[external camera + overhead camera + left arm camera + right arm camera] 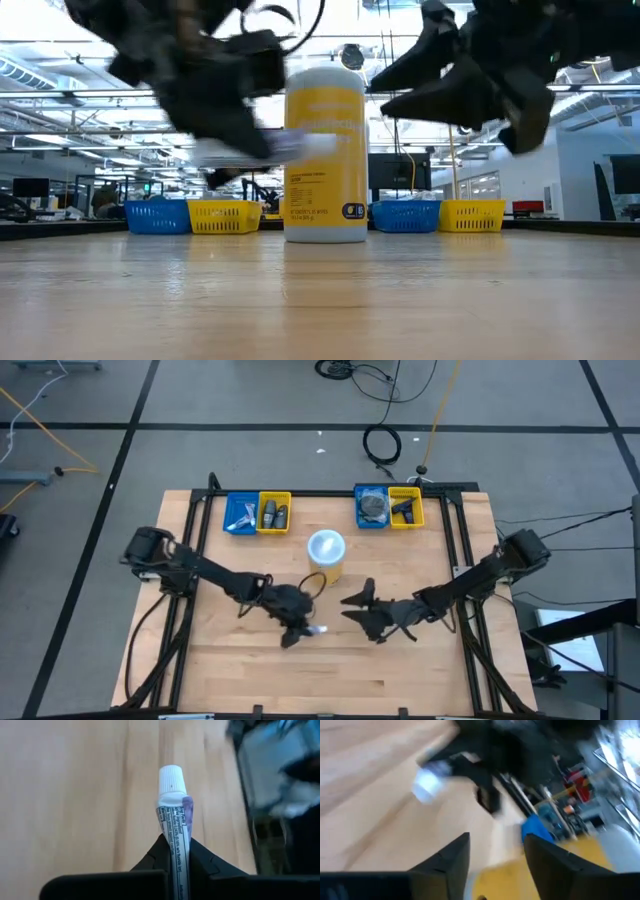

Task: Pick & Place Travel size toiletries
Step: Put the toothpaste into the left blue bin, then return to Home Position

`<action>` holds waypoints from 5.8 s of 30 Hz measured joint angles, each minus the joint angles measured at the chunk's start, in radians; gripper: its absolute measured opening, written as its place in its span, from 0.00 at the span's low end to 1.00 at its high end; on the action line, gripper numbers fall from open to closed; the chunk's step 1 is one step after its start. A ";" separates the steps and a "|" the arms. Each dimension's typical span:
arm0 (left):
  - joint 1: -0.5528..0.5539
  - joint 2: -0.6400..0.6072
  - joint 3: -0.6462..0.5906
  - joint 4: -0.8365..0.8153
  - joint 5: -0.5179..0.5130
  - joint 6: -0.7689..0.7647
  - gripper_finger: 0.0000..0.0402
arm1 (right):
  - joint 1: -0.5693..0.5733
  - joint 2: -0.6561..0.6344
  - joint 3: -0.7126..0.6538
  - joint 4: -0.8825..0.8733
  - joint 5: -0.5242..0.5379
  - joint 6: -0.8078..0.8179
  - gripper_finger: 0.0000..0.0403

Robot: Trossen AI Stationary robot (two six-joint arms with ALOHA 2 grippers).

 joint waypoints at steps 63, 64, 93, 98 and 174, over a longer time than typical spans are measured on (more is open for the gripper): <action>1.016 -0.472 -0.019 -0.724 -0.370 0.440 0.67 | -0.020 -0.502 -0.224 -0.515 -0.121 0.832 0.49; 0.979 -0.507 -0.033 -0.689 -0.341 0.435 0.67 | -0.020 -0.541 -0.224 -0.574 -0.191 0.883 0.49; 0.330 -0.598 -0.417 0.235 -0.524 0.368 0.68 | -0.163 -1.567 -0.447 -0.650 -0.478 0.648 0.04; 0.317 -0.572 -0.418 0.273 -0.533 0.368 0.68 | -0.250 -1.562 -0.499 -0.617 -0.480 0.638 0.01; 0.226 -1.699 -0.808 -0.213 -0.317 0.578 0.67 | -0.382 -1.555 -0.627 -0.639 -0.531 0.813 0.02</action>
